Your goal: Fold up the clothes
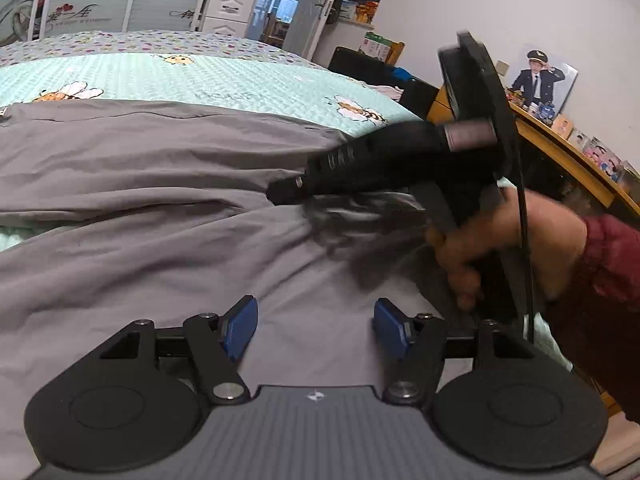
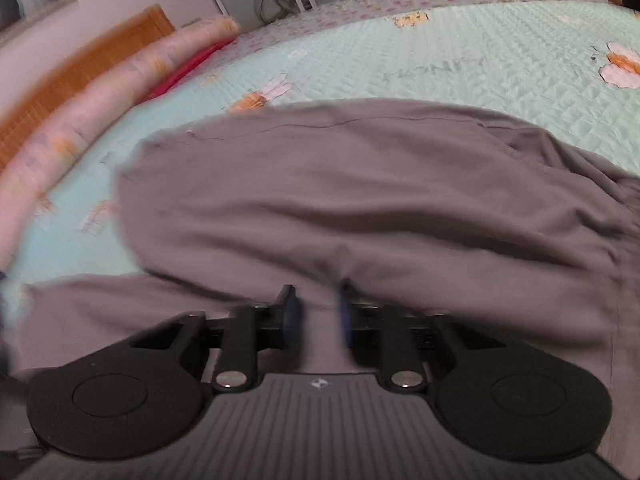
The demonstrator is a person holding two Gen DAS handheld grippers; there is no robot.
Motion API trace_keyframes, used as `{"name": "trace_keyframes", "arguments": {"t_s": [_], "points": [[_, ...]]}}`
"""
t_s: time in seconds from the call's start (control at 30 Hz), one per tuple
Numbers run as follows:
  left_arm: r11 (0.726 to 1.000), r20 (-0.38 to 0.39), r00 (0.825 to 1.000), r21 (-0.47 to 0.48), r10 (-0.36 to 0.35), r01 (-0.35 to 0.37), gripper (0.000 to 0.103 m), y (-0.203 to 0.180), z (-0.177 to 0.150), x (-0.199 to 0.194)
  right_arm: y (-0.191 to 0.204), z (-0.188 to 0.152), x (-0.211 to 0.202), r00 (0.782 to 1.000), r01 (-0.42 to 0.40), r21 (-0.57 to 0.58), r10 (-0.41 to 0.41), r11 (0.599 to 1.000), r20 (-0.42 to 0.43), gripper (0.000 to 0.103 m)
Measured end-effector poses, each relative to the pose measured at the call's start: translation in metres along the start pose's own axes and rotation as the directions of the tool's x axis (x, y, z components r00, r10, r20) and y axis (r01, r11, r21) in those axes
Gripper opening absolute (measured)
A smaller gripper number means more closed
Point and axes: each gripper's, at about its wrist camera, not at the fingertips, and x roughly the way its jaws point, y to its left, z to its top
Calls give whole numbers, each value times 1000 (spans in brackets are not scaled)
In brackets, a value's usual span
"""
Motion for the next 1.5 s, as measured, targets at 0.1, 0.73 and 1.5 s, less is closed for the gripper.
{"name": "trace_keyframes", "arguments": {"t_s": [0.1, 0.73, 1.5], "points": [[999, -5, 999, -22, -31, 31, 67, 5, 1, -1, -2, 8, 3, 999, -8, 21, 7, 1000, 33, 18], [943, -57, 980, -288, -193, 169, 69, 45, 20, -14, -44, 64, 17, 984, 171, -4, -171, 985, 56, 24], [950, -27, 985, -272, -168, 155, 70, 63, 12, -4, -167, 60, -59, 981, 146, 145, -162, 979, 110, 55]]}}
